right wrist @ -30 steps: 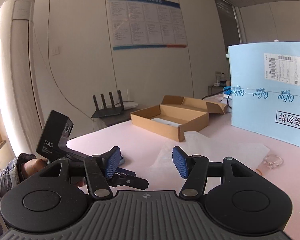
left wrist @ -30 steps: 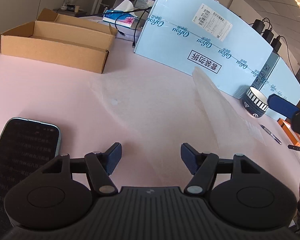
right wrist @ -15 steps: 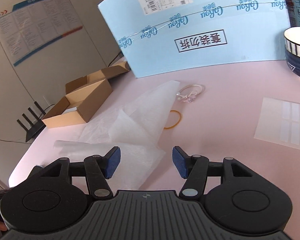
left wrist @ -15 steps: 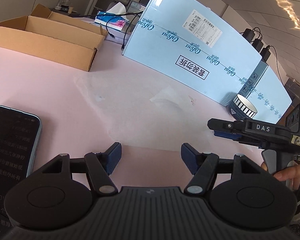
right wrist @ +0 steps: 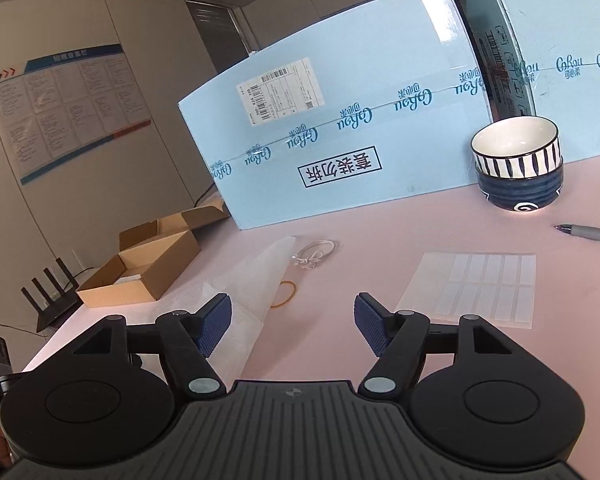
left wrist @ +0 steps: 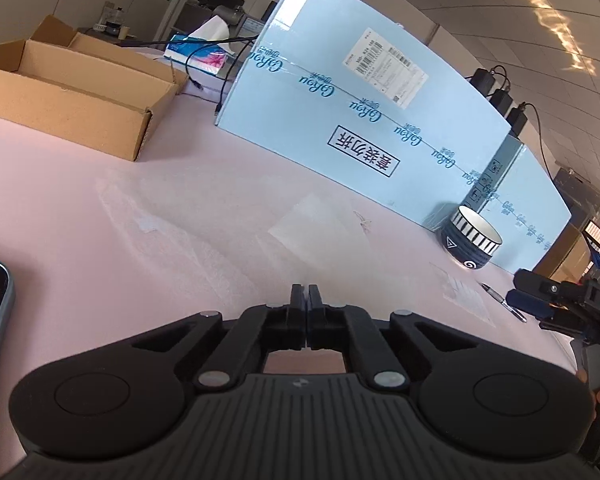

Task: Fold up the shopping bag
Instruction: 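Press the flattened bag with the left gripper while the right tool moves over it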

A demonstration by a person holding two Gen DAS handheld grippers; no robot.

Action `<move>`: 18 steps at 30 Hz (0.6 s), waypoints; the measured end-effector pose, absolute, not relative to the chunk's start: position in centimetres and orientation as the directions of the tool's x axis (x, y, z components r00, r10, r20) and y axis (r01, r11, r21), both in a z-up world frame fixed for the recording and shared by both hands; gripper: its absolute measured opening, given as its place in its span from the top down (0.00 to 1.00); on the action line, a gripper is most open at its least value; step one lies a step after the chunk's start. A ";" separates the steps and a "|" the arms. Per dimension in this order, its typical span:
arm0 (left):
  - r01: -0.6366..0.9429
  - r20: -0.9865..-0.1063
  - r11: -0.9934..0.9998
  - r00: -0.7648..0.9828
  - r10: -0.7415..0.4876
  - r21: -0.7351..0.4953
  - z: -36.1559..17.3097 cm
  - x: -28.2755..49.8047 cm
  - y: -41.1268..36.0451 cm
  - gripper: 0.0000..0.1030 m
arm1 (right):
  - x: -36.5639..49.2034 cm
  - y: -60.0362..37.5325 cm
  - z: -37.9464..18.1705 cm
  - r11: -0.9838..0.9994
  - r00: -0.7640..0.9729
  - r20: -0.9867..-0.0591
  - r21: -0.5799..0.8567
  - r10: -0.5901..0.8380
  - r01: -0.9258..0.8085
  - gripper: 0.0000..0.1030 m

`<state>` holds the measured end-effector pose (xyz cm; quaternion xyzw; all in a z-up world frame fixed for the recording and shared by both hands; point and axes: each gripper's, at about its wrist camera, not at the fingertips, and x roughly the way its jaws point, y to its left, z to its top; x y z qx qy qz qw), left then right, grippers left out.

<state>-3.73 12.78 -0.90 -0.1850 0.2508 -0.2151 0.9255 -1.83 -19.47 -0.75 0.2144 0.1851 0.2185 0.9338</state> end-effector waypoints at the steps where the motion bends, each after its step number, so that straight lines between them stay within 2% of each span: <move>1: 0.342 -0.374 0.827 0.768 -0.520 -0.447 -0.7 -4.3 12.7 1.00 | -1.3 -18.9 -0.5 0.808 0.824 -0.251 0.470 0.507 -0.354 0.35; 6: 0.363 -0.396 0.828 0.748 -0.532 -0.427 -0.7 -6.5 13.1 0.99 | 1.1 -14.1 1.0 0.788 0.755 -0.263 0.359 0.600 -0.501 0.30; 10: 0.329 -0.411 0.839 0.756 -0.509 -0.434 -1.2 -7.5 13.8 0.99 | 1.7 -8.7 1.5 0.760 0.686 -0.336 0.190 0.645 -0.621 0.31; 12: 0.322 -0.409 0.836 0.757 -0.509 -0.445 -1.4 -7.9 14.0 0.99 | 1.7 -5.7 1.1 0.754 0.683 -0.384 0.053 0.621 -0.655 0.32; 15: 0.317 -0.410 0.839 0.761 -0.503 -0.442 -1.6 -8.1 14.2 0.99 | 2.3 -3.4 0.1 0.742 0.684 -0.427 -0.044 0.591 -0.669 0.33; 18: 0.308 -0.408 0.841 0.767 -0.496 -0.444 -1.8 -8.2 14.4 0.99 | 3.6 -2.9 -1.0 0.736 0.639 -0.494 0.004 0.590 -0.677 0.58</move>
